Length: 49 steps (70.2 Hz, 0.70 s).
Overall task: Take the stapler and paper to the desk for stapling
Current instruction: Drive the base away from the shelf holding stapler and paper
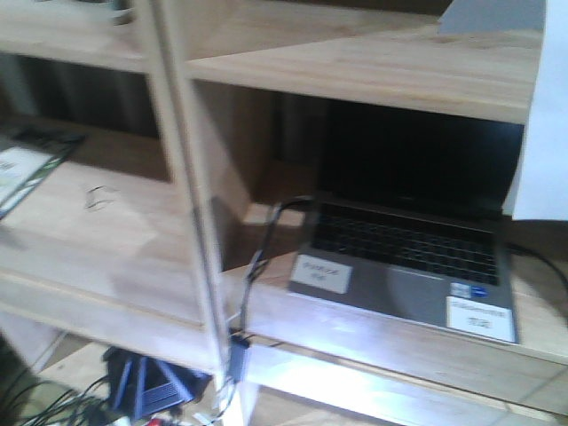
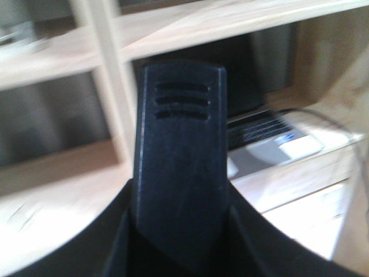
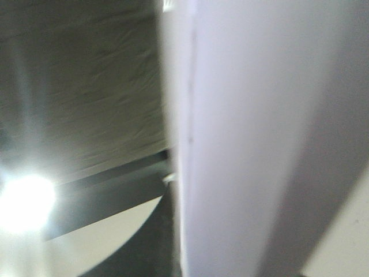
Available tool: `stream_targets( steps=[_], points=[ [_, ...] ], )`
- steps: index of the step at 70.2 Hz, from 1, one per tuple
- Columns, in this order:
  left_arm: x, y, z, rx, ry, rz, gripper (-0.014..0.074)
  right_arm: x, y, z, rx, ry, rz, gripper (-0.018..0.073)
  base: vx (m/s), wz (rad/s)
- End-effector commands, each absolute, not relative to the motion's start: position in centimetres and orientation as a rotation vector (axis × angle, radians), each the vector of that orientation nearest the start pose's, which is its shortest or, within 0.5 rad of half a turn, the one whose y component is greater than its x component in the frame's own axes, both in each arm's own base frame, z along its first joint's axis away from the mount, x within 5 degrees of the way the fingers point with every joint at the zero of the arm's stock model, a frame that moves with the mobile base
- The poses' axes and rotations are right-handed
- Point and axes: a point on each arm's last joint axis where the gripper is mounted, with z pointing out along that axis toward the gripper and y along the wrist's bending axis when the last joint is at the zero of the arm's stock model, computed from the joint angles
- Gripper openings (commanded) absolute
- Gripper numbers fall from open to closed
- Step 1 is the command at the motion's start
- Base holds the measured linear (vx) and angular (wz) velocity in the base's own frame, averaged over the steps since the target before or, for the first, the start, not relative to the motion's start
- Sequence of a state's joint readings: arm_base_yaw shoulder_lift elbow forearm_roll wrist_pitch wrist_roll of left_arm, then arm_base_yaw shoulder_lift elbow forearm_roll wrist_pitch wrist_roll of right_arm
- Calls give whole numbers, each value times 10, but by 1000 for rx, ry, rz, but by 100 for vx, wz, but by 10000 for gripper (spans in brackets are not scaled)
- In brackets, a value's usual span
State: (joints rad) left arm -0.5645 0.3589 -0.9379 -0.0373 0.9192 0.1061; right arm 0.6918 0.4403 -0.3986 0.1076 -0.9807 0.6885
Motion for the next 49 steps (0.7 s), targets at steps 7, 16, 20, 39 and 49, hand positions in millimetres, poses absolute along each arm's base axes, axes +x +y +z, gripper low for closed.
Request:
stream_targets(
  steps=[7,16,20,39,49],
  points=[
    [17,-14,424,560,1614,-397,-6,47,29,397,93,540,1362,-7,-13,48],
    [17,-14,424,560,1614,-397,-6,47,29,397,93,540,1362,-7,-13,48],
    [17,-14,424,560,1614,-397,-6,47,29,397,93,540,1362,-7,-13,49],
    [17,-14,424,560,1614,-397,-6,47,29,397,93,540,1362,-6,-14,52],
    [17,-14,424,560,1614,-397,-6,47,29,397,93,540,1362,-6,-14,54]
  ],
)
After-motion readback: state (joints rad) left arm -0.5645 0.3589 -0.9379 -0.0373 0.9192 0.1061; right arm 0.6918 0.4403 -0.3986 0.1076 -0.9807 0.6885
